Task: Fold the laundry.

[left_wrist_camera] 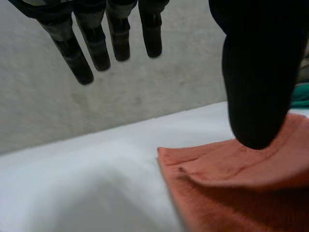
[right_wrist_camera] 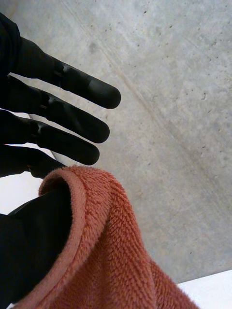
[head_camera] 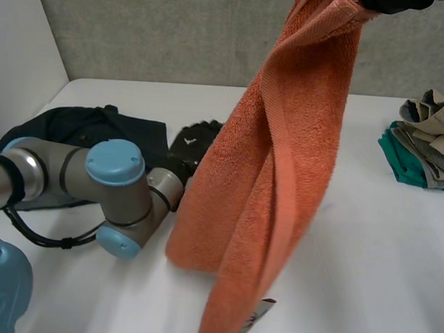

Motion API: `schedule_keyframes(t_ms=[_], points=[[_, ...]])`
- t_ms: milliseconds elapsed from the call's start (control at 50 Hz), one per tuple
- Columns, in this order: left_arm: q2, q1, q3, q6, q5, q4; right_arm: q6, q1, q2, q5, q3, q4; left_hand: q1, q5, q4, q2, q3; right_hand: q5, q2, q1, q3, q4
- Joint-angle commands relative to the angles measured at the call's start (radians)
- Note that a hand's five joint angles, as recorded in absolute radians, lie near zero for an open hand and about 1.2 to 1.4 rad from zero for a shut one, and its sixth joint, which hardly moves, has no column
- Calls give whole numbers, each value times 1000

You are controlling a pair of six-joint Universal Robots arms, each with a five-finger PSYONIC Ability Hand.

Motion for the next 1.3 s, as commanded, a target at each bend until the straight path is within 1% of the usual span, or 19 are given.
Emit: schedule_keyframes(t_ms=[20,60,160,260,420,540,660,680,700,720,740,800,880,900,940,1040,1180,1240,1300], points=[[31,-33,-31,-51,18,-38,2,-17,21,-9,17,1,150,161,162,161,168,209,210,259,201,195],[61,-13,-48,-44,4,-39,1,-17,29,-9,25,2,150,161,162,161,168,209,210,259,201,195],[159,154,-130,30,7,-48,-1,-10,29,-14,42,2,141,152,153,153,159,209,210,259,201,195],[229,201,-213,67,47,-51,2,-13,26,-20,40,4,135,146,147,147,153,209,210,259,201,195],[236,158,-278,73,262,-48,4,0,12,-12,3,5,100,111,112,111,118,209,210,259,201,195],[141,46,-159,62,280,-47,4,2,3,-9,-21,10,94,105,106,106,112,209,210,259,201,195],[65,-17,-37,7,294,-99,4,-9,-17,-9,-35,16,143,155,156,155,162,209,210,259,201,195],[65,-26,-34,-11,296,-114,4,-13,-15,-8,-38,16,228,239,241,240,247,209,210,259,201,195],[67,-46,-32,-43,300,-136,4,-15,-17,-6,-40,16,735,746,747,746,753,209,210,259,201,195],[73,-53,-35,-51,291,-142,4,-17,-17,-8,-40,16,1047,1059,1060,1059,1066,209,210,259,201,195],[76,-54,-37,-53,288,-142,4,-17,-14,-8,-40,16,1050,1062,1063,1062,1069,209,210,259,201,195],[100,-48,-28,-54,253,-139,-2,-47,-5,-3,-38,19,1050,1062,1063,1062,1069,209,210,259,201,195],[215,61,-71,-45,162,-117,-8,-110,-3,-6,-29,33,1050,1062,1063,1062,1069,209,210,259,201,195],[282,116,-104,-39,124,-96,-9,-124,-2,-11,-27,37,1050,1062,1063,1062,1069,209,210,259,201,195],[344,156,-137,-33,104,-75,-7,-159,-2,-15,-26,50,1050,1062,1063,1062,1069,209,210,259,201,195],[579,237,-302,5,113,-19,-9,-262,-3,-34,-3,89,1050,1062,1063,1062,1069,209,210,259,201,195],[847,242,-535,44,128,31,-9,-346,-2,-104,37,160,1050,1062,1063,1062,1069,209,210,259,201,195],[880,239,-591,41,150,62,-4,-362,-2,-140,43,179,1050,1062,1063,1062,1069,209,210,259,201,195],[820,234,-615,35,199,85,10,-360,-2,-152,30,175,246,257,259,258,265,209,210,259,201,195]])
